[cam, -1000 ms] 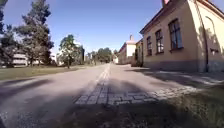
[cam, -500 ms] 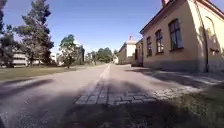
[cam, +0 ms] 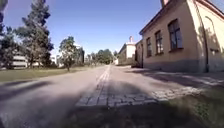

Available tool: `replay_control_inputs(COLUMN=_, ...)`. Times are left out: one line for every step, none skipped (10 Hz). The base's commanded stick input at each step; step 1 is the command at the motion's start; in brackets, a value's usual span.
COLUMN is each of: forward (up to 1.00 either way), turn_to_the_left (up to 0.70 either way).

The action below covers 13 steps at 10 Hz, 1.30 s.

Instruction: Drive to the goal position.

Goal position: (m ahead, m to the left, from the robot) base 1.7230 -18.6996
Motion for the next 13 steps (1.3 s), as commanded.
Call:
replay_control_inputs(forward=0.7, turn_to_the_left=0.0)
replay_control_inputs(forward=0.7, turn_to_the_left=0.0)
replay_control_inputs(forward=0.7, turn_to_the_left=0.0)
replay_control_inputs(forward=0.7, turn_to_the_left=0.0)
replay_control_inputs(forward=0.7, turn_to_the_left=0.0)
replay_control_inputs(forward=0.7, turn_to_the_left=0.0)
replay_control_inputs(forward=0.7, turn_to_the_left=-0.32)
replay_control_inputs(forward=0.7, turn_to_the_left=-0.35)
replay_control_inputs(forward=0.7, turn_to_the_left=-0.35)
replay_control_inputs(forward=0.7, turn_to_the_left=-0.35)
replay_control_inputs(forward=0.7, turn_to_the_left=-0.35)
replay_control_inputs(forward=0.7, turn_to_the_left=-0.35)
replay_control_inputs(forward=0.7, turn_to_the_left=-0.35)
